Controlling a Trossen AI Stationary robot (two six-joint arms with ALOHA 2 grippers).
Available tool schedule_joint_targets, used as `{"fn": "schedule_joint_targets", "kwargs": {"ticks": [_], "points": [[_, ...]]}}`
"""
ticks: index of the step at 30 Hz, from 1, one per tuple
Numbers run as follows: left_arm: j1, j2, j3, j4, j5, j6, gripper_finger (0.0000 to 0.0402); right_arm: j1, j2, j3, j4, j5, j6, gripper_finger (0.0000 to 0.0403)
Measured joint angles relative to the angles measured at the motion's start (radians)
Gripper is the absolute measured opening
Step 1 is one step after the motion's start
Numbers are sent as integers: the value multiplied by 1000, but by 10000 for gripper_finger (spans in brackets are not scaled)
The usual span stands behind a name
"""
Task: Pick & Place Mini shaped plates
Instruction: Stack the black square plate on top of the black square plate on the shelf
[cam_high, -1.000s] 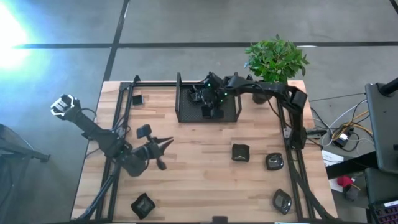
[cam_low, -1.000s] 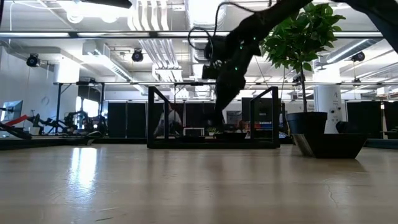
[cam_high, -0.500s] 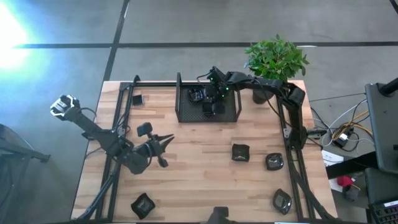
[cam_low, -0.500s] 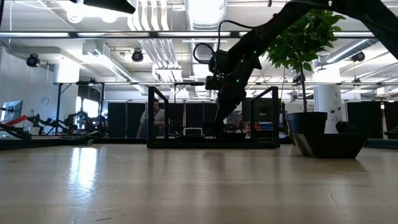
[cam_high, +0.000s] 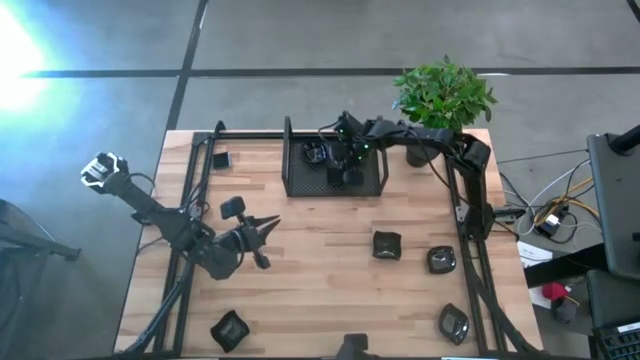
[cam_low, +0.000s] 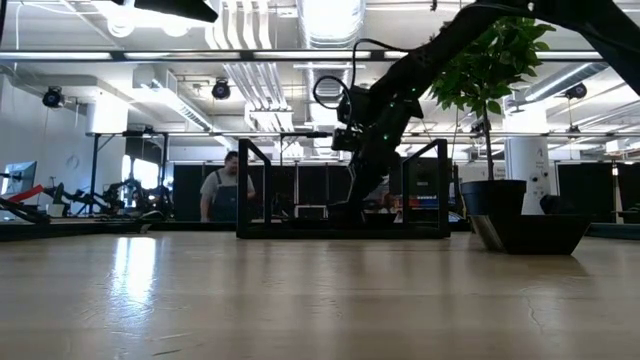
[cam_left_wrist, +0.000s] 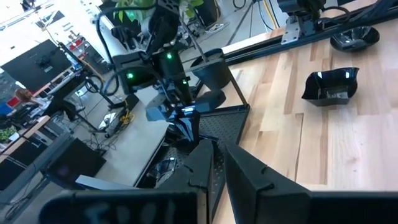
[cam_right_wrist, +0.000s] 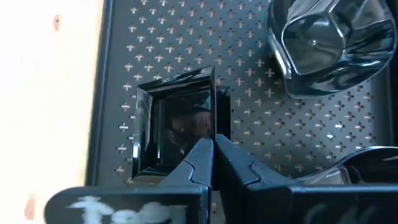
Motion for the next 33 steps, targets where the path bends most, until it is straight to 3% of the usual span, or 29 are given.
{"fn": "schedule_joint_targets", "kwargs": {"ticks": [17, 33], "points": [[5, 0, 45, 8, -40, 56, 37, 0, 0, 1, 18, 5, -15, 8], [92, 0, 52, 9, -76, 70, 37, 0, 0, 1, 13, 18, 220, 8]]}}
